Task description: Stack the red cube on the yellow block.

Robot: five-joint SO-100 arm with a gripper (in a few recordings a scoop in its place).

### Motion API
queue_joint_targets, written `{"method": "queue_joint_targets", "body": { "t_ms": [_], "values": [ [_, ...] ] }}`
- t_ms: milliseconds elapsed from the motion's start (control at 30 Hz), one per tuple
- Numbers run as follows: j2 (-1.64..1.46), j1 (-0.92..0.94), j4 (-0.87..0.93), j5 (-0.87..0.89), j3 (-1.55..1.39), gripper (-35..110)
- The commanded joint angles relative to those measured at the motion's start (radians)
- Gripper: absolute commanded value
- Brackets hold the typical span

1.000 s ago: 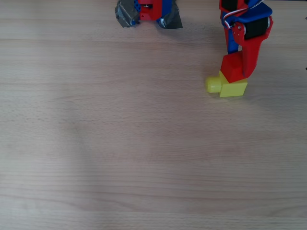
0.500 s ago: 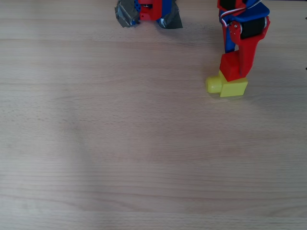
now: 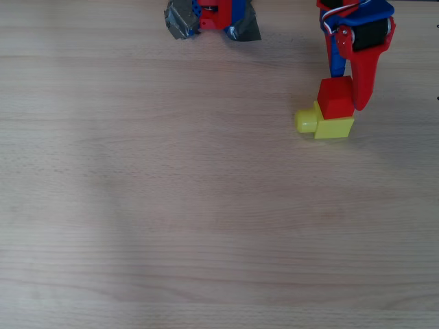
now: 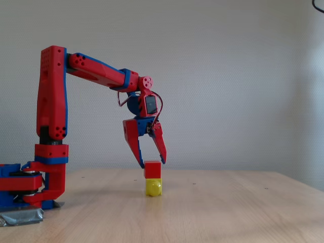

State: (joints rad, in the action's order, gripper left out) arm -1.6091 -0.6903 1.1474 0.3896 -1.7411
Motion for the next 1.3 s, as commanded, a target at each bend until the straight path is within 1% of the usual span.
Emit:
{"method": "queue_joint_targets", "body": {
  "t_ms": [0, 667, 867, 1067, 1200, 1267],
  "values": [
    [-0.069, 0.0, 0.021, 0.029, 0.084, 24],
    [-0.133, 0.015, 0.097, 0.046, 0.147, 24],
    [-0.186, 0.04, 0.147, 0.043, 0.204, 24],
    [-0.27, 0.058, 0.169, 0.066, 0.21, 25],
    [-0.393, 0.072, 0.127, 0.098, 0.163, 23],
    [-0.465, 0.109, 0.127, 0.101, 0.121, 22]
  ]
}}
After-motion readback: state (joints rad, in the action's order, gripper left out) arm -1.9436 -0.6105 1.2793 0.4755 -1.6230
